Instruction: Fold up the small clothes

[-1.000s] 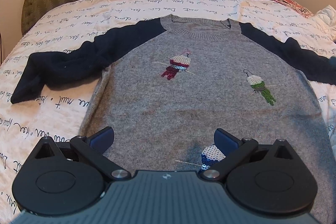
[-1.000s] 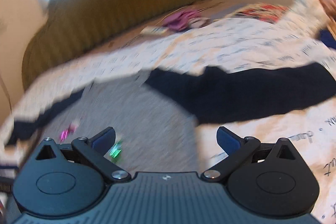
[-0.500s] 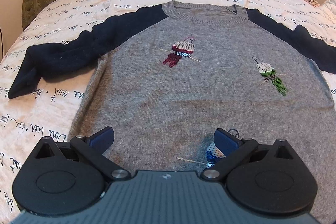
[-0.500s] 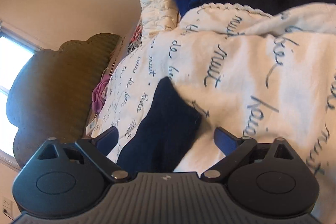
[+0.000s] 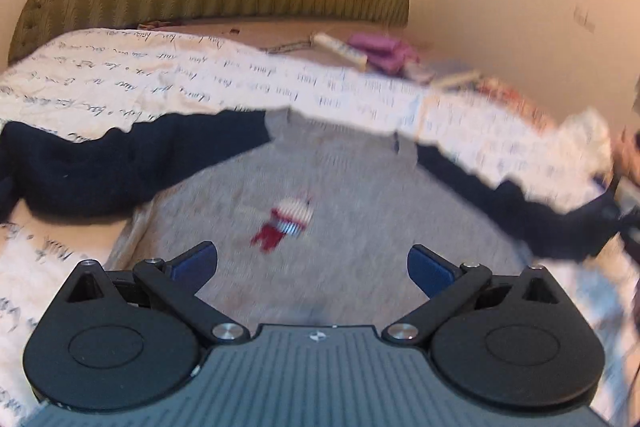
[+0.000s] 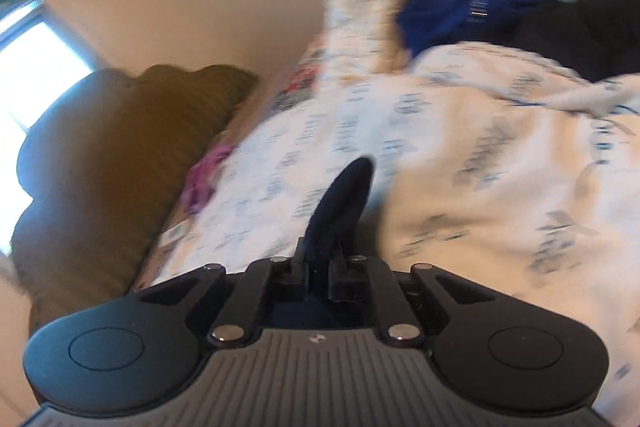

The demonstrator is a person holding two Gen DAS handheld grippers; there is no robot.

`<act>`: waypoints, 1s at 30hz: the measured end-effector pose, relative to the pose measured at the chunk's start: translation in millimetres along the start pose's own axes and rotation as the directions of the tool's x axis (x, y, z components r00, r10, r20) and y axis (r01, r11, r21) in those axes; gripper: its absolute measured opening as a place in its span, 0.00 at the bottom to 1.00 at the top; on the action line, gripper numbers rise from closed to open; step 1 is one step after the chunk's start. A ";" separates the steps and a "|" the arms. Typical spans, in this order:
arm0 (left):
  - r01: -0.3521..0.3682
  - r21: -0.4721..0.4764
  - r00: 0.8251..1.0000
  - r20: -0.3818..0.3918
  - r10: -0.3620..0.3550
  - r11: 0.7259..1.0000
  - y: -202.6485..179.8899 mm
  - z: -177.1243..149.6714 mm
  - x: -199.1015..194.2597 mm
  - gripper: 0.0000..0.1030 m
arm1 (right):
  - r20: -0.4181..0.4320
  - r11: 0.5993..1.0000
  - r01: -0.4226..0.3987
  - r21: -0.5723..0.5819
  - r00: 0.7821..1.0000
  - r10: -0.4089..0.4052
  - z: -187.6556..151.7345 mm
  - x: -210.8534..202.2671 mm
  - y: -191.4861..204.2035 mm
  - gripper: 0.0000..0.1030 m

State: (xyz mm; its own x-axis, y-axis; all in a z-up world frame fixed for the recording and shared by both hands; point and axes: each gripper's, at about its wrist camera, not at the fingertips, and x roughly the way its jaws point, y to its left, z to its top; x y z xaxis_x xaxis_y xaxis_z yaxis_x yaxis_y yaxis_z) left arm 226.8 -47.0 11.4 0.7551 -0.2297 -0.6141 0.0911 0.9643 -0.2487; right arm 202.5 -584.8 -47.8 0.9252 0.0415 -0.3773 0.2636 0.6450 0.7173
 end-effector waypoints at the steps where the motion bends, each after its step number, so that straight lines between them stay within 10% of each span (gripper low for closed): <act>1: 0.034 -0.054 0.999 0.008 -0.034 0.998 4.6 6.2 4.1 0.99 | -0.020 0.998 -0.047 -0.031 0.999 0.047 -8.3 0.3 18.9 0.07; 5: 0.211 -0.282 0.976 0.015 -0.216 0.936 24.5 19.5 20.3 0.99 | -0.159 0.959 -0.262 -0.110 0.957 0.243 -58.6 10.0 98.6 0.07; 9: 0.341 -0.430 0.927 0.004 -0.376 0.836 32.0 15.3 52.7 0.99 | -0.327 0.897 -0.430 -0.104 0.866 0.377 -128.1 30.6 158.3 0.10; 12: 0.349 -0.480 0.907 -0.045 -0.419 0.805 30.1 3.9 73.5 0.98 | -0.499 0.912 -0.405 -0.056 0.803 0.326 -174.1 48.3 177.5 0.40; 16: 0.346 -0.490 0.889 -0.102 -0.446 0.800 23.3 -6.7 94.2 0.98 | -0.426 0.913 -0.408 -0.005 0.827 0.367 -198.7 21.4 154.1 0.55; 22: 0.342 -0.452 0.897 -0.103 -0.429 0.824 4.3 -5.9 111.1 0.93 | -0.348 0.937 -0.235 -0.257 0.927 0.137 -210.9 -4.1 128.1 0.53; 30: 0.252 -0.310 0.925 -0.199 -0.322 0.917 -17.0 -4.8 118.1 0.31 | -0.318 0.904 -0.228 -0.361 0.942 0.110 -223.7 -7.2 131.5 0.64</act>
State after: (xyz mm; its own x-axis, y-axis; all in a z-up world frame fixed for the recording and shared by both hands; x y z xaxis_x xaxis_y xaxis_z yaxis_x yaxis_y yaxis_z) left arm 311.3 -91.1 -60.5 0.5398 -0.5498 -0.6374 0.0727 0.7849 -0.6154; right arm 169.4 -329.6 -81.8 0.8133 0.3528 -0.4626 -0.0708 0.8492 0.5233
